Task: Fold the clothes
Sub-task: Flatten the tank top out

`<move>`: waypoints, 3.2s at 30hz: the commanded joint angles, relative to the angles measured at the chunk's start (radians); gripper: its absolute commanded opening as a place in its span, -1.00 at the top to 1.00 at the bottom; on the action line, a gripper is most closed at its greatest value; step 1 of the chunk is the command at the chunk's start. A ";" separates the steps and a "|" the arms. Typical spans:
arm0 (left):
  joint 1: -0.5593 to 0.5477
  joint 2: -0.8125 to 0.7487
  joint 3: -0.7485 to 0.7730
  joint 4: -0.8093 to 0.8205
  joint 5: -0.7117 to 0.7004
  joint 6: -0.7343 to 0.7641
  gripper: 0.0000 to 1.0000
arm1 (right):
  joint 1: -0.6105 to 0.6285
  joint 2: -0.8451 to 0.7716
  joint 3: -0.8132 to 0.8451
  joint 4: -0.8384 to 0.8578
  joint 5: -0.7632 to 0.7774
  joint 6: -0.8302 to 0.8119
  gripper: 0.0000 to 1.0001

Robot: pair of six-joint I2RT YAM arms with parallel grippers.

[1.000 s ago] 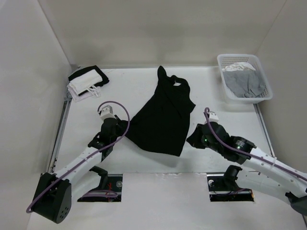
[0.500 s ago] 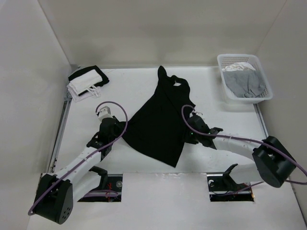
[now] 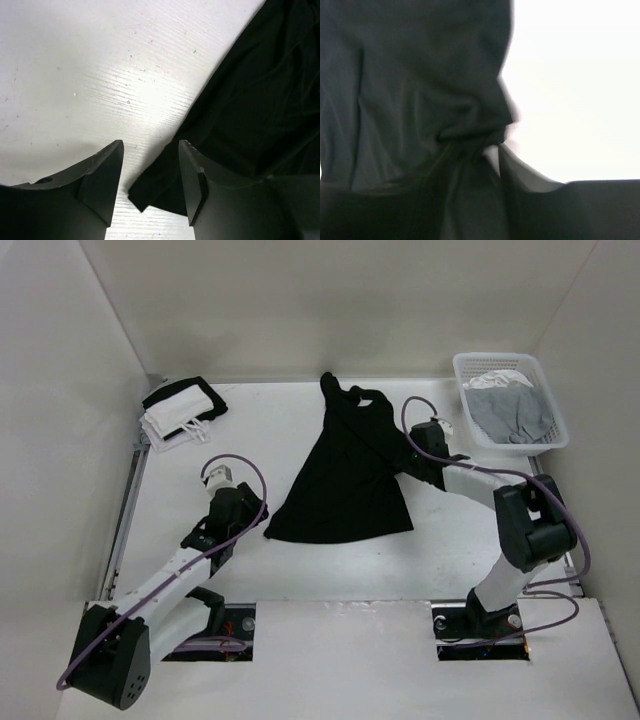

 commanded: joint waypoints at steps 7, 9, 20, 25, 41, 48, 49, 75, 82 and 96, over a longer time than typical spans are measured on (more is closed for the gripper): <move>-0.058 -0.076 0.008 -0.120 -0.020 -0.025 0.29 | 0.038 -0.298 -0.230 0.035 0.093 -0.006 -0.02; -0.099 -0.077 0.021 -0.183 -0.025 -0.029 0.33 | 0.066 -0.377 -0.330 0.037 0.098 0.028 0.09; -0.515 0.145 0.185 -0.336 -0.413 -0.022 0.52 | 0.216 -0.589 -0.514 0.063 0.106 0.126 0.14; -0.586 0.216 0.229 -0.409 -0.563 -0.062 0.26 | 0.235 -0.631 -0.532 0.064 0.100 0.121 0.13; -0.534 0.308 0.249 -0.421 -0.539 -0.069 0.41 | 0.235 -0.730 -0.594 0.120 0.038 0.085 0.08; -0.554 0.298 0.241 -0.389 -0.508 -0.043 0.46 | 0.235 -0.717 -0.594 0.130 0.038 0.083 0.09; -0.557 0.306 0.242 -0.389 -0.506 -0.040 0.46 | 0.235 -0.719 -0.594 0.130 0.038 0.083 0.09; -0.480 0.349 0.247 -0.363 -0.488 -0.006 0.80 | 0.236 -0.741 -0.601 0.133 0.026 0.083 0.08; -0.434 0.314 0.221 -0.330 -0.442 -0.002 0.92 | 0.236 -0.747 -0.603 0.111 0.038 0.086 0.01; -0.235 -0.143 0.192 -0.341 -0.211 -0.025 1.00 | 0.241 -0.694 -0.577 -0.040 0.141 0.147 -0.04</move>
